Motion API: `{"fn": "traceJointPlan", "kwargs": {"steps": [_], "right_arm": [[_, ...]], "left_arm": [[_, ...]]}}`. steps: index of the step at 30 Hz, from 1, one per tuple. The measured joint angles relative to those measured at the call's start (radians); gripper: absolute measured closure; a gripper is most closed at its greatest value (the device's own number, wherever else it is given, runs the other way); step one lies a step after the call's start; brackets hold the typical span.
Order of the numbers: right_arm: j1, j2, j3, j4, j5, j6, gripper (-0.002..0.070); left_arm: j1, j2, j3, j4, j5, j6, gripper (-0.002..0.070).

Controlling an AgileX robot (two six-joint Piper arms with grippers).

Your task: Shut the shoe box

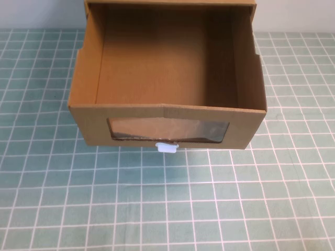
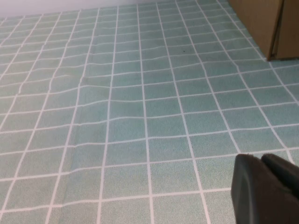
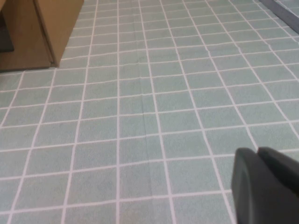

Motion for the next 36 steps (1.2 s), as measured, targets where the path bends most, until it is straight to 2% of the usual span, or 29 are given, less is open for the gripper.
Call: {"fn": "traceJointPlan", "kwargs": {"steps": [29, 36], "right_arm": [[0.0, 0.0, 0.0, 0.0, 0.0, 0.0, 0.0688], [0.0, 0.0, 0.0, 0.0, 0.0, 0.0, 0.0688]], "left_arm": [[0.0, 0.0, 0.0, 0.0, -0.001, -0.002, 0.068], [0.0, 0.0, 0.0, -0.065, -0.039, -0.131, 0.068]]}}
